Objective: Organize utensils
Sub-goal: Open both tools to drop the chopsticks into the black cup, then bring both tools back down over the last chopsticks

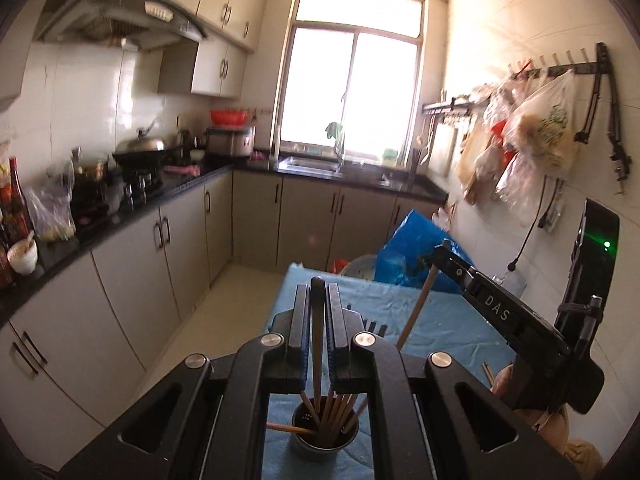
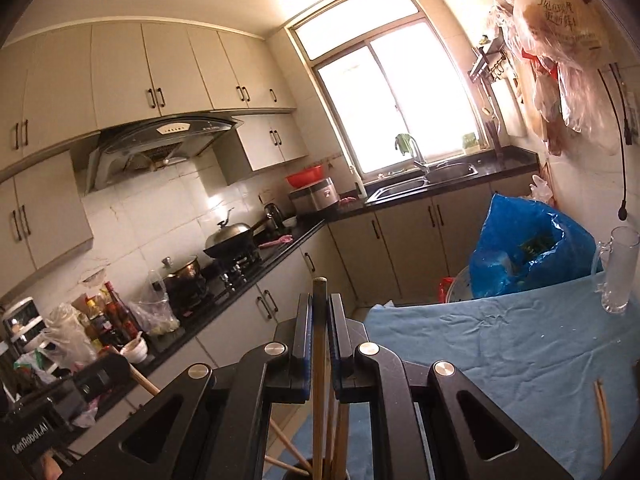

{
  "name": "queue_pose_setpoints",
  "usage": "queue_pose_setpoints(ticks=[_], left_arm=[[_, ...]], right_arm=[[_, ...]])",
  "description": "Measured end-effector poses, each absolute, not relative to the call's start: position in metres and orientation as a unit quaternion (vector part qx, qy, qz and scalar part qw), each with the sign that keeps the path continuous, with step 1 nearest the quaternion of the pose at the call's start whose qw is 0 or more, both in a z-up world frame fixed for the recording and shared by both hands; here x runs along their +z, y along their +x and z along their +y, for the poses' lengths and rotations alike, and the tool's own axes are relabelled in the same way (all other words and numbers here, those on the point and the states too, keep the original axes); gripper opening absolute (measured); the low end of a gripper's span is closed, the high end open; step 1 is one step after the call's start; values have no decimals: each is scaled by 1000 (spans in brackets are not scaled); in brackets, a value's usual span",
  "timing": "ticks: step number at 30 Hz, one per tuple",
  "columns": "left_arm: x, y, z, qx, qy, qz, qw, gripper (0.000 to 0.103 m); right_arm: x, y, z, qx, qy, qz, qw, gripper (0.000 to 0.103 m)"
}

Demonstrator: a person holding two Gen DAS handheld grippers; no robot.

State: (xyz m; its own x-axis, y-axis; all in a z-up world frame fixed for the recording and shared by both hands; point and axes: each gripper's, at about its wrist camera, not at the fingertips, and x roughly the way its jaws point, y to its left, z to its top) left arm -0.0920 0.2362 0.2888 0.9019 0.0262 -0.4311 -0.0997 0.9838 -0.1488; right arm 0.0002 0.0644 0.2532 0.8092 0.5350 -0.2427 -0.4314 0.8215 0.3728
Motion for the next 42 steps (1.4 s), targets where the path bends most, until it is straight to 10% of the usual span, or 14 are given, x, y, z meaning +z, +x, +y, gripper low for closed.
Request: queue_pose_setpoints(ticks=[17,22,42], left_arm=[[235,-71,232,40,-102,293,950,7],[240,-87,230,52,-100,280,953,32],[228,-156,153,108,-19,247,963,63]], right_arm=[[184,11,80,265,116,258,922,10],[185,8,73,264,123,259,921,25],[156,-32,-45,180,159,283,929,49]])
